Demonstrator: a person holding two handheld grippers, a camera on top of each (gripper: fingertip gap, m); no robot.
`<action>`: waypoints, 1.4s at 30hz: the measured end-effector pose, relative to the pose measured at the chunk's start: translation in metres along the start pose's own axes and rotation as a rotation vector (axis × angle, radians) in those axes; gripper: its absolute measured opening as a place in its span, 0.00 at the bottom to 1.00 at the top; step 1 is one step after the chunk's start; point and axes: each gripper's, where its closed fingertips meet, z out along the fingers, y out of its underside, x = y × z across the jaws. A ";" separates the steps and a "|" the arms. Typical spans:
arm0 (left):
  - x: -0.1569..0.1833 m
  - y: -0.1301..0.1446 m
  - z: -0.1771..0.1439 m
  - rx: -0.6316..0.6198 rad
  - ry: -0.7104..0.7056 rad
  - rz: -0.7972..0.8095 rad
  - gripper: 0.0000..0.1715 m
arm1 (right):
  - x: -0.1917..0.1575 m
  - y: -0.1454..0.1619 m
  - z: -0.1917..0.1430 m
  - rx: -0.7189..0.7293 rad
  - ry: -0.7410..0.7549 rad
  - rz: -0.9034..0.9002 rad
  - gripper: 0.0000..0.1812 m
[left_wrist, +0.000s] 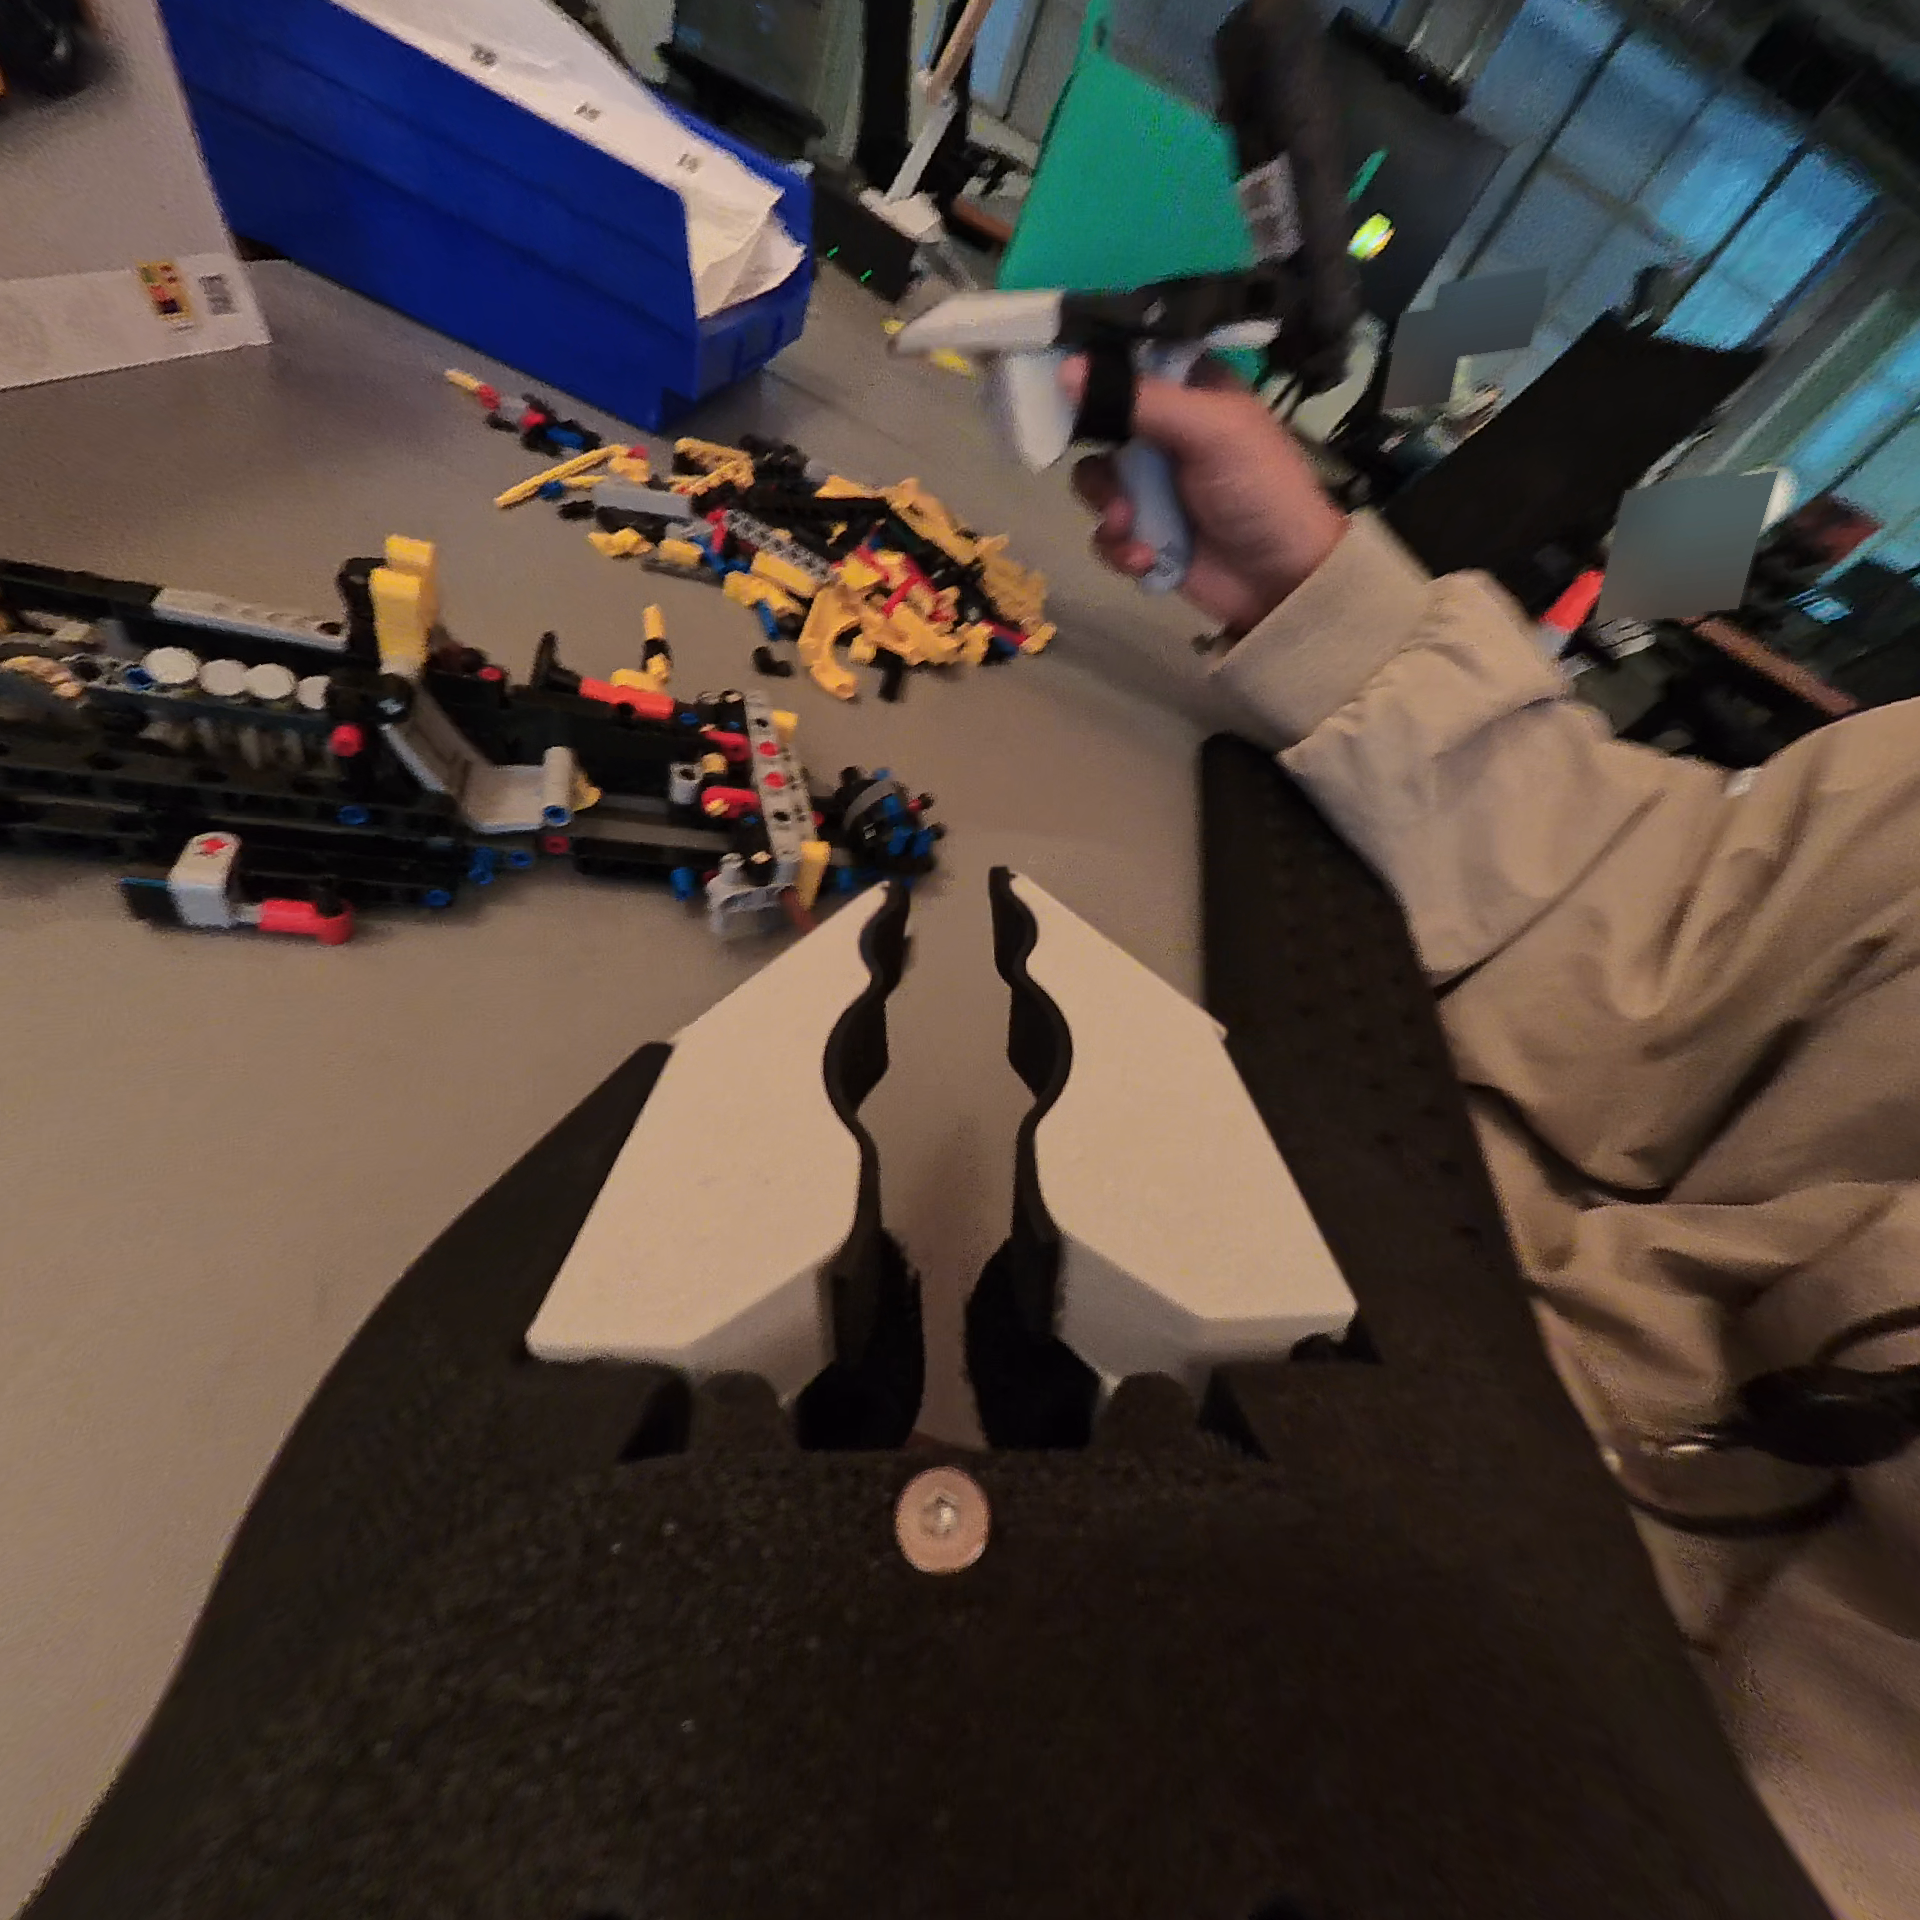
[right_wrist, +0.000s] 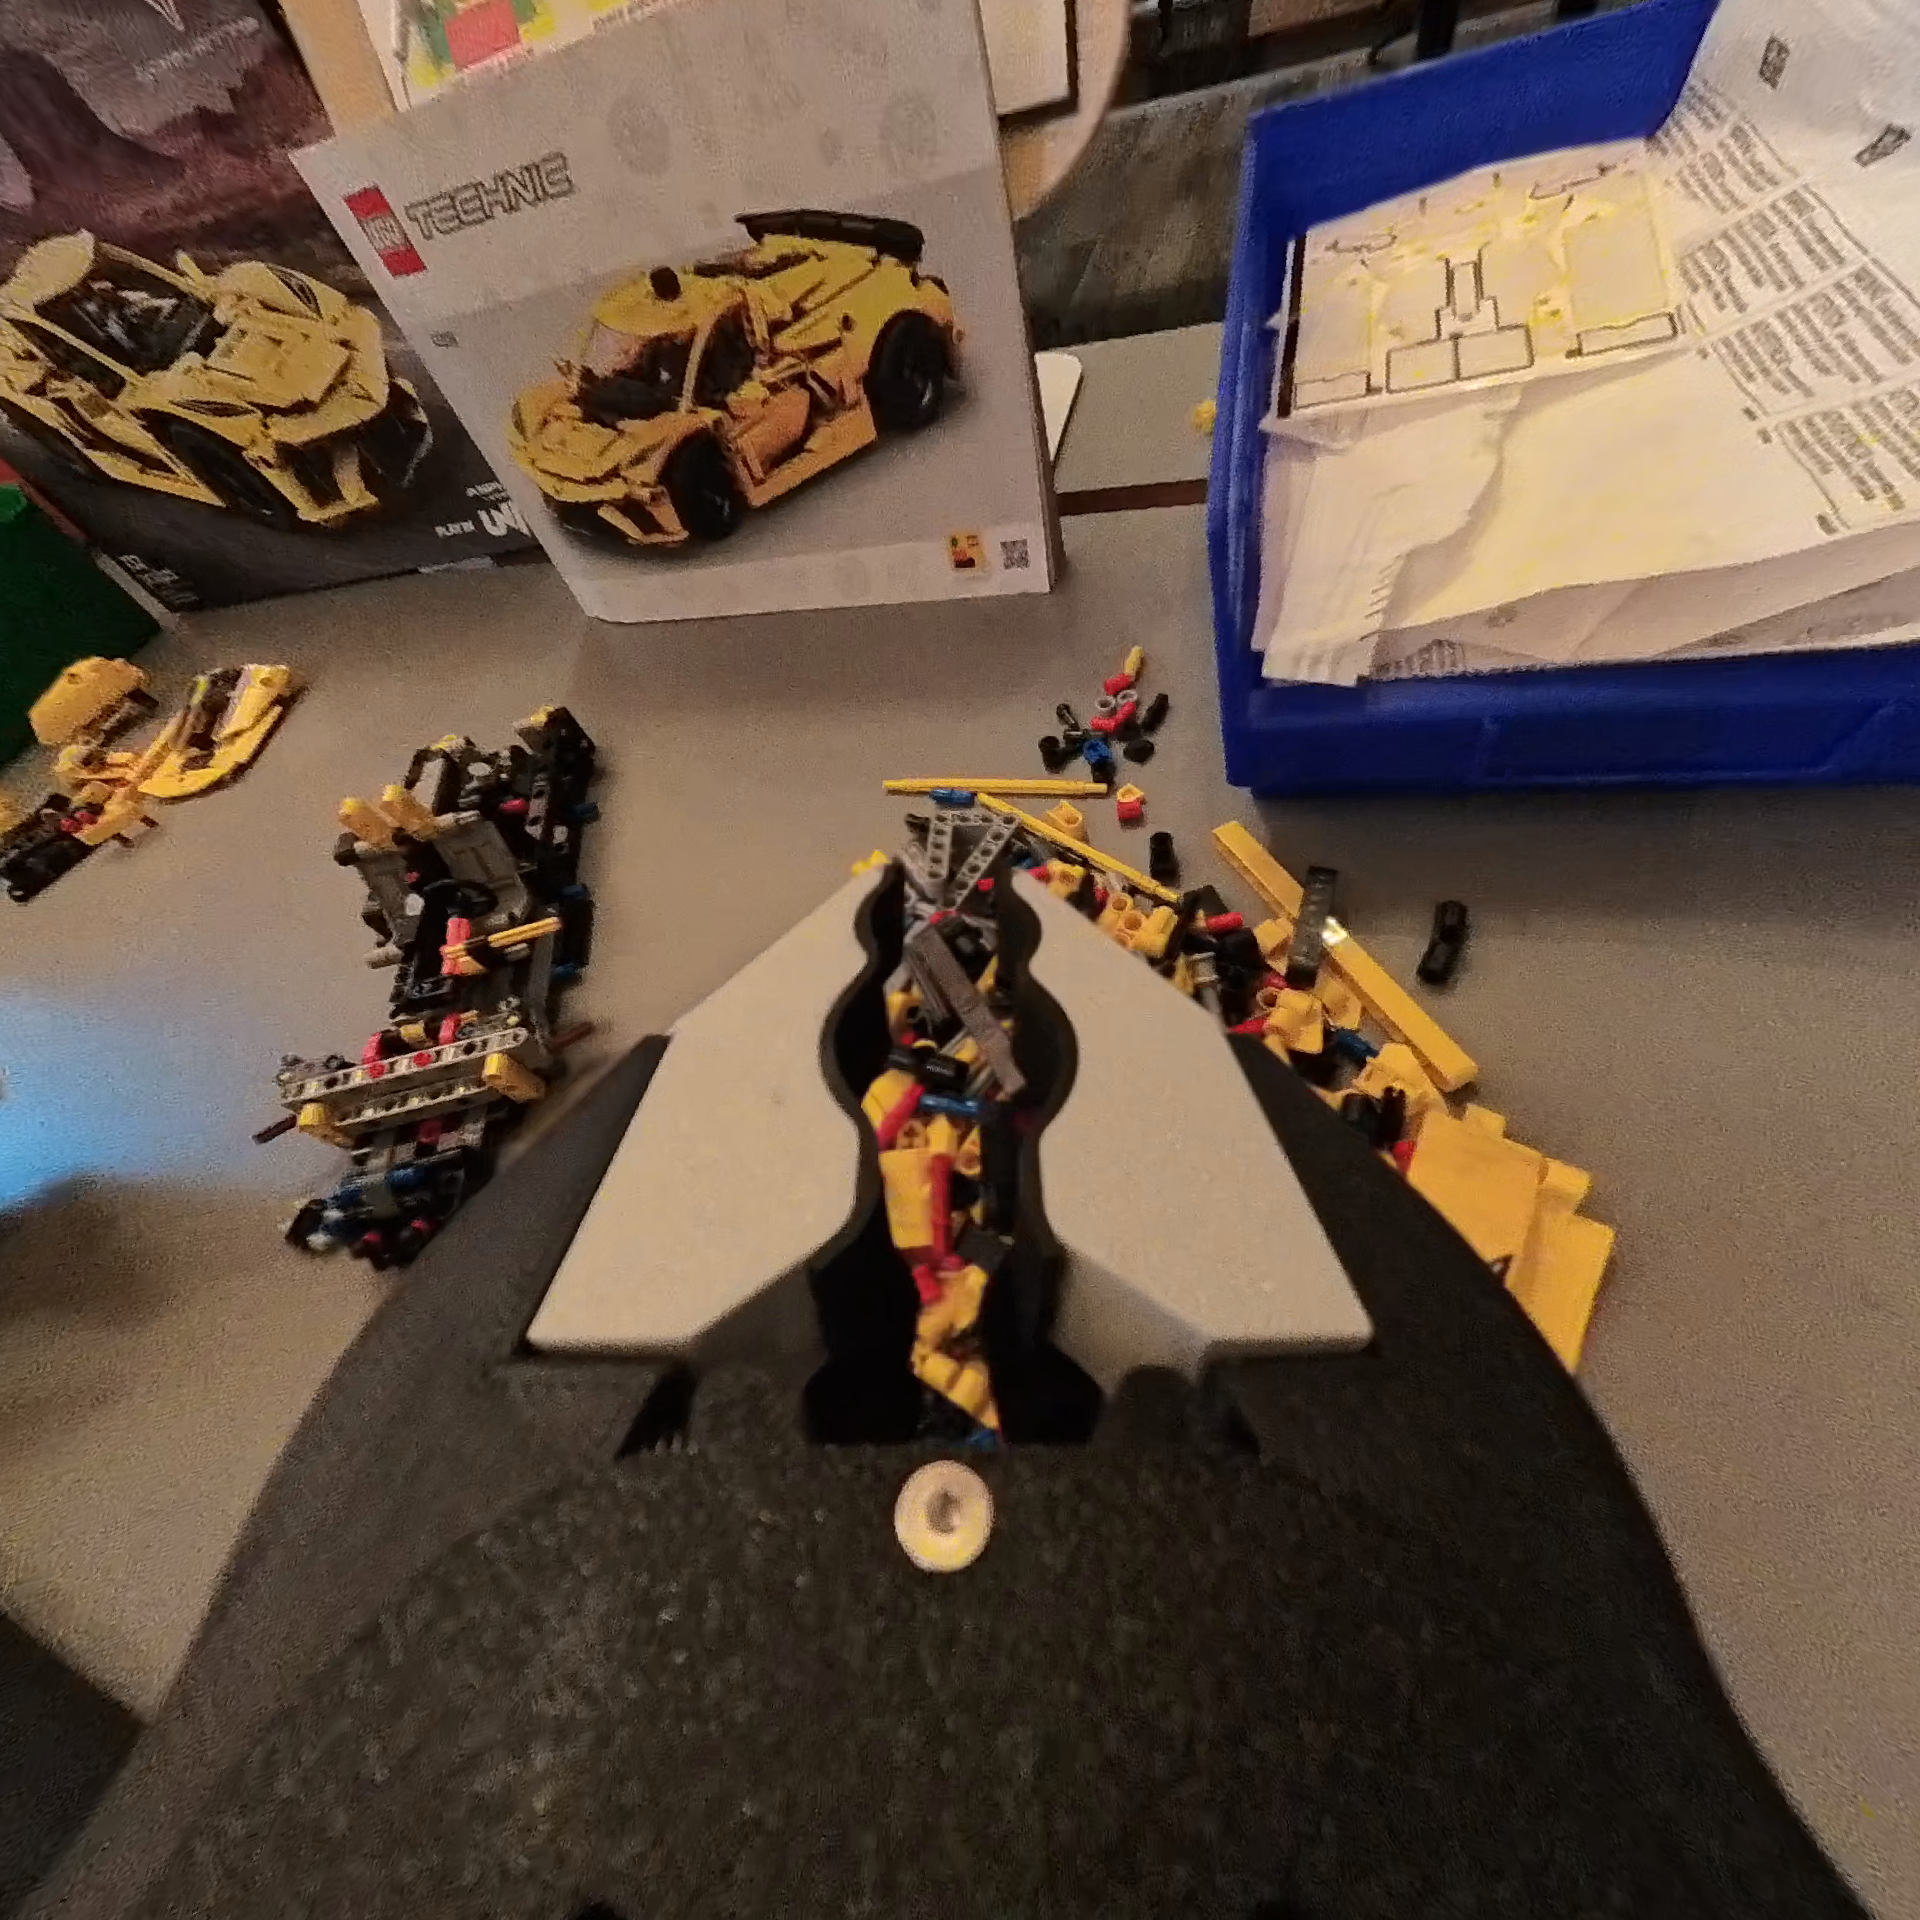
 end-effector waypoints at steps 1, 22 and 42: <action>-0.005 0.006 0.003 -0.034 -0.040 0.036 0.09 | -0.008 -0.004 -0.001 0.008 -0.026 -0.001 0.09; -0.001 0.046 0.019 -0.258 -0.116 0.251 0.13 | -0.223 0.156 0.042 -0.484 -0.572 -0.866 0.08; 0.005 0.001 0.002 0.005 0.155 -0.308 0.04 | -0.294 0.087 0.032 0.163 -0.375 -1.204 0.08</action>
